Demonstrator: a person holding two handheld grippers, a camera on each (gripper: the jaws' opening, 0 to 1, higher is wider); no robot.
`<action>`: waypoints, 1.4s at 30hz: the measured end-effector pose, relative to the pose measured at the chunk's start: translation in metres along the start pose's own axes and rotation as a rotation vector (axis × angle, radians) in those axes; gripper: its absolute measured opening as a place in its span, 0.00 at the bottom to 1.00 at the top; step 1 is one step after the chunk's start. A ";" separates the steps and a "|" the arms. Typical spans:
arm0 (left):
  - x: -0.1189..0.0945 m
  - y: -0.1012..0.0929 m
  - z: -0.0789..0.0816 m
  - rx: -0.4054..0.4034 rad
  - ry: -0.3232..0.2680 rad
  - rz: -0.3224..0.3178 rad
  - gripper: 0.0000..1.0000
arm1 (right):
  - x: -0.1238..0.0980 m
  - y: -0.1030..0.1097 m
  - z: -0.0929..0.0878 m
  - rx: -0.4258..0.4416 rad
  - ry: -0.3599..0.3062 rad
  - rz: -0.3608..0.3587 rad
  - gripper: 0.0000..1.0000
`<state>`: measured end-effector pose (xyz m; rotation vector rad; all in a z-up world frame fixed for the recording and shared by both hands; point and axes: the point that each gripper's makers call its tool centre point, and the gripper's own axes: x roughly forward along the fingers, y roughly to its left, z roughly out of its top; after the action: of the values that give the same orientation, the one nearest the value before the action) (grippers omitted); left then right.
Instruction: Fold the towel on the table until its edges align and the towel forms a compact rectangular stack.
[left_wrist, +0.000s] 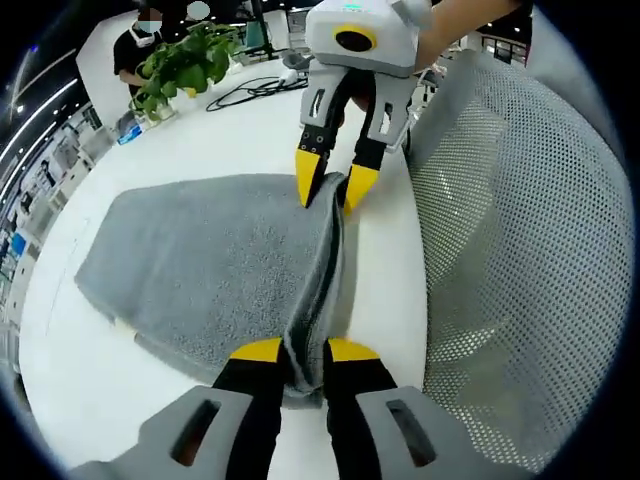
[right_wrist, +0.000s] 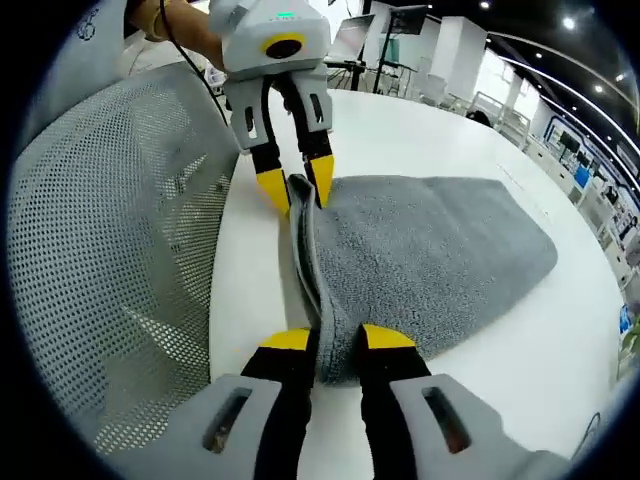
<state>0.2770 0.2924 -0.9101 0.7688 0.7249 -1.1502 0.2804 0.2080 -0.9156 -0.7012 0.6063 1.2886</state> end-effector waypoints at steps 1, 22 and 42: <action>0.001 0.001 0.000 -0.005 0.000 -0.002 0.10 | 0.001 -0.001 0.000 -0.003 0.007 -0.001 0.11; -0.009 -0.023 -0.005 -0.029 0.015 -0.031 0.08 | -0.009 0.024 0.004 0.208 0.045 -0.019 0.08; -0.085 -0.030 0.026 -0.200 -0.111 -0.050 0.08 | -0.070 0.035 0.067 0.234 -0.047 -0.046 0.07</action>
<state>0.2293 0.3076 -0.8310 0.5178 0.7565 -1.1372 0.2345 0.2185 -0.8235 -0.4875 0.6856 1.1656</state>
